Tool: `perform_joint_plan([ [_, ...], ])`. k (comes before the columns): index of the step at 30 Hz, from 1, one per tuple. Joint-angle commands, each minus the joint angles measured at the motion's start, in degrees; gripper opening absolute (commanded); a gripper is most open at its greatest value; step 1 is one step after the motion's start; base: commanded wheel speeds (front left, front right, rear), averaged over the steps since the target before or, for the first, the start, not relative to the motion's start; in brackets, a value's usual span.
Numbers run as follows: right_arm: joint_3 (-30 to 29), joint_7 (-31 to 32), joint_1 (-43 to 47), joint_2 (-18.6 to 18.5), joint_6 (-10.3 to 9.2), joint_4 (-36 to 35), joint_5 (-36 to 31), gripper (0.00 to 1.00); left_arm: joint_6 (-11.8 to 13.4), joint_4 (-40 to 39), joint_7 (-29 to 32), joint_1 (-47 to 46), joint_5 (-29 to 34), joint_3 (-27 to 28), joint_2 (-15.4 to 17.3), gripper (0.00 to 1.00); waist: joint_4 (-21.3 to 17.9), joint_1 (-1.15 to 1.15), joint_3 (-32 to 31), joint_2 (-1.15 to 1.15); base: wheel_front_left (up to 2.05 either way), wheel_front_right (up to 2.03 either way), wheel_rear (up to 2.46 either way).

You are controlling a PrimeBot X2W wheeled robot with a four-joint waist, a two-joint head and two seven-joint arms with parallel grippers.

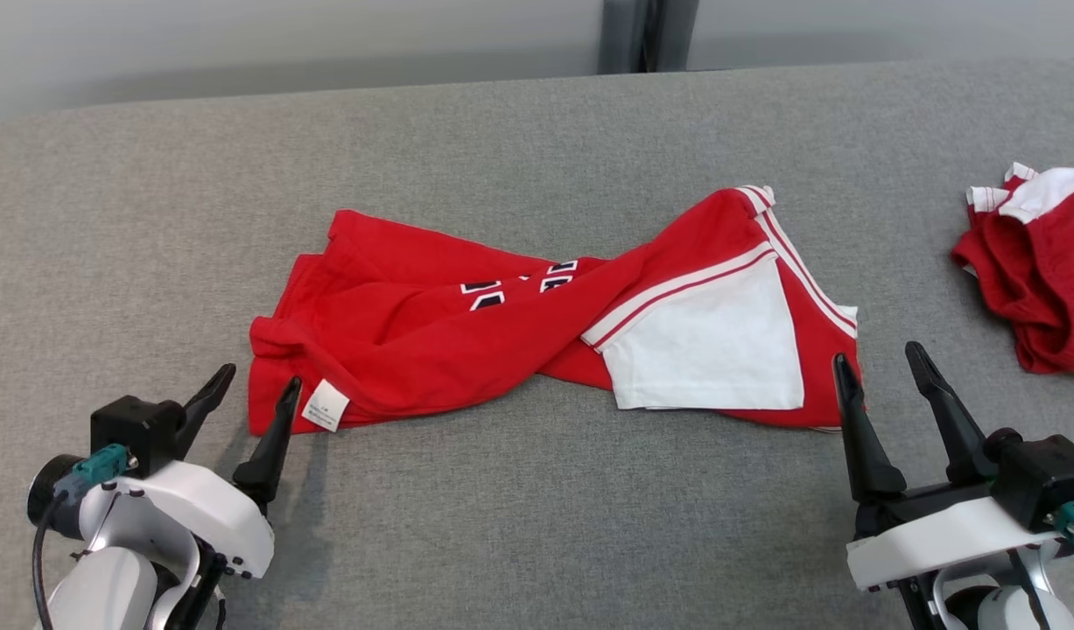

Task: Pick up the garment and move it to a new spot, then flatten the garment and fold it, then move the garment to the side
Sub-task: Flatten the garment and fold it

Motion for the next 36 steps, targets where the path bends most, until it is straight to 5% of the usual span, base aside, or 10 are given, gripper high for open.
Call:
perform_joint_plan([
  [1,-0.1,-0.7,-0.5,-0.2,0.02,0.4,0.3,1.0,-0.6,1.3,0.4,-1.6,-0.5,-0.1,0.5,1.0,-1.2,0.0,1.3,0.0,0.0,0.0,0.0],
  [7,0.4,-1.9,-1.6,0.1,0.03,1.8,0.4,1.0,-2.2,7.7,1.5,-4.6,-4.3,-0.8,1.5,1.0,-2.3,0.0,2.6,0.0,0.0,0.0,0.0],
  [8,0.4,-2.0,-1.7,0.1,0.02,2.0,0.4,1.0,-2.4,8.1,1.2,-4.8,-4.3,-1.1,1.7,0.86,-2.4,0.0,2.7,0.0,0.0,0.0,0.0],
  [10,0.3,-2.1,-2.0,0.0,0.03,2.1,0.3,1.0,-2.4,8.4,0.7,-5.0,-4.9,-1.5,2.0,0.0,-2.3,0.0,2.8,0.0,0.0,0.0,0.0],
  [20,-1.2,-2.2,-1.9,-0.2,0.03,2.3,0.0,1.0,-2.8,3.1,-0.6,-3.0,-7.5,-2.2,3.4,0.0,-0.4,0.0,2.2,0.0,0.0,0.0,0.0],
  [29,-1.9,-0.8,-0.9,0.2,0.02,0.9,-0.5,1.0,0.9,-12.6,0.1,3.6,-6.4,-1.2,6.5,0.0,2.4,0.0,1.3,0.0,0.0,0.0,0.0],
  [36,-1.9,-0.4,-0.7,0.3,0.02,0.7,-0.1,1.0,1.7,-11.1,-2.0,9.9,-8.0,-1.9,4.7,0.0,2.8,0.0,1.4,0.0,0.0,0.0,0.0],
])
